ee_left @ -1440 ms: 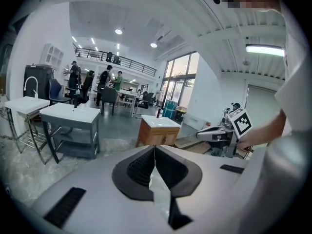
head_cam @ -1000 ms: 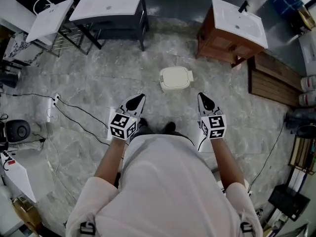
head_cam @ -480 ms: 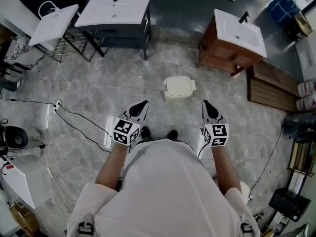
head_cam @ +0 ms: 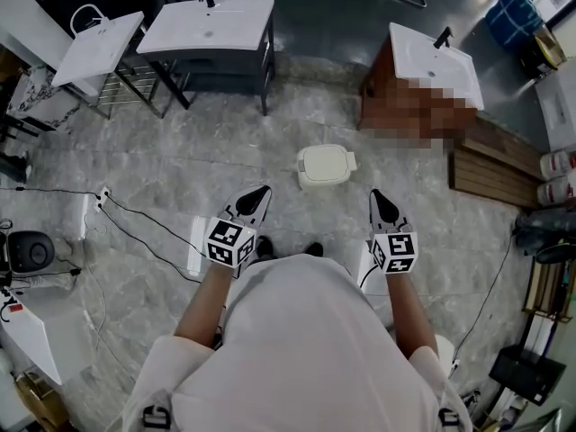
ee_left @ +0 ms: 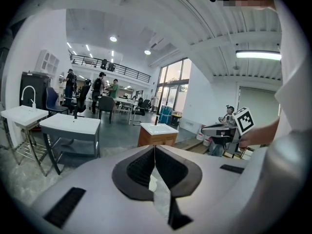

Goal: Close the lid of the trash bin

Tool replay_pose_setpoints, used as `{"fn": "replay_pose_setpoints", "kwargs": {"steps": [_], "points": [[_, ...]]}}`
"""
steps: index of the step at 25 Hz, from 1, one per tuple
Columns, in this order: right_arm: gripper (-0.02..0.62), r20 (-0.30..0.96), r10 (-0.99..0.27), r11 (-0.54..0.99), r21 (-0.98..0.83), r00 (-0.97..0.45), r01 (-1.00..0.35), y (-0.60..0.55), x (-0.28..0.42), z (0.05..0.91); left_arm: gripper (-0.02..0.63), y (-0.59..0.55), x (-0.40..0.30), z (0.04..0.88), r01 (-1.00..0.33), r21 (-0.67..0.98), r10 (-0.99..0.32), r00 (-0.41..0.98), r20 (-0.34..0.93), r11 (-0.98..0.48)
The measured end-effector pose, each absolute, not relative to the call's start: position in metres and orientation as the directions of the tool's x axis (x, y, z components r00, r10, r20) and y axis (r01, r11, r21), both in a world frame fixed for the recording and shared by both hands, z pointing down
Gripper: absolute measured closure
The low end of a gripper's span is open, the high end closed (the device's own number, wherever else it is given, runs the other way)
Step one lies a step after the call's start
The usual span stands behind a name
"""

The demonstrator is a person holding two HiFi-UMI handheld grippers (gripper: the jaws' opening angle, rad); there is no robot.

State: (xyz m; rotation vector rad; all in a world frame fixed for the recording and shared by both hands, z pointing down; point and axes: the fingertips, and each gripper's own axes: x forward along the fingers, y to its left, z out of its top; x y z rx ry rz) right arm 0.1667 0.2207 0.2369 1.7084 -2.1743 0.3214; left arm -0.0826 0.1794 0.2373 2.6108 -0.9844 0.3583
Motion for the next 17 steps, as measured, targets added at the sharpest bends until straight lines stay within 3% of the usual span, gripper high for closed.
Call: {"fn": "replay_pose_setpoints", "kwargs": {"steps": [17], "points": [[0.565, 0.399, -0.892, 0.25, 0.05, -0.21, -0.967, 0.218, 0.158, 0.227, 0.588, 0.179, -0.094, 0.234, -0.682, 0.217, -0.603, 0.724, 0.335, -0.698]]}}
